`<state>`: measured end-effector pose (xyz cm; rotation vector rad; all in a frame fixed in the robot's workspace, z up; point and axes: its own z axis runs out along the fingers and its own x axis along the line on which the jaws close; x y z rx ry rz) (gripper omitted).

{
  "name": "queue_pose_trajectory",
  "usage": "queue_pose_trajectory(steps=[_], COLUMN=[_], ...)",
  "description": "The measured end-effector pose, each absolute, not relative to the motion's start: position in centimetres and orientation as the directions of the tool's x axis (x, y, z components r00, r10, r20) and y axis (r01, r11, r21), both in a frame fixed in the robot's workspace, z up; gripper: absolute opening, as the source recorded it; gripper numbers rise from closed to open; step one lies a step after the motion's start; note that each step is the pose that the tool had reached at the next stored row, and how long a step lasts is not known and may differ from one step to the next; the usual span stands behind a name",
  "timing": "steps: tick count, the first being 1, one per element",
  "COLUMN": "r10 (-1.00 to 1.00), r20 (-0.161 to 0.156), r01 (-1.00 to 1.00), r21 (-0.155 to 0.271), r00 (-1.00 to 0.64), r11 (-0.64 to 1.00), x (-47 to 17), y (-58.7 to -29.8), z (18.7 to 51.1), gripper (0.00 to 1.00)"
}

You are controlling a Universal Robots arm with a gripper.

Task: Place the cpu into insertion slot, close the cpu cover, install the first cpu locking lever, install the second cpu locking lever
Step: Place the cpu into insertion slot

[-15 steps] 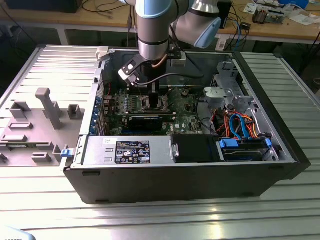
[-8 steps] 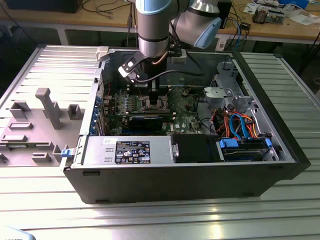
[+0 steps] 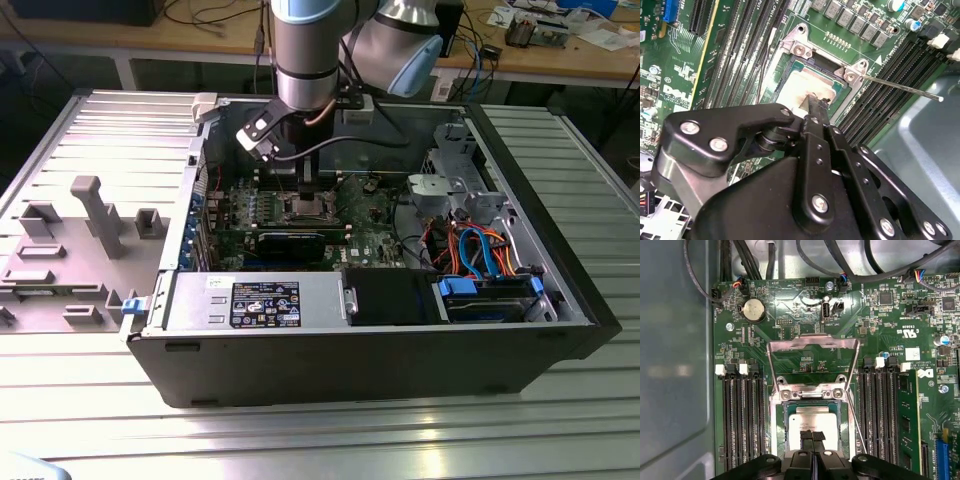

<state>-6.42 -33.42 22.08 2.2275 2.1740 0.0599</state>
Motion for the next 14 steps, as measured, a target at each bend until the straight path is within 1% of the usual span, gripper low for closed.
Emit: queue_pose_trajectory(steps=[14], r10=[1.0], r20=[0.008], r01=[0.999], r21=[0.047], r00=[0.024], r11=[-0.024], x=[-6.42], y=[-33.42], z=[22.53], gripper=[0.11])
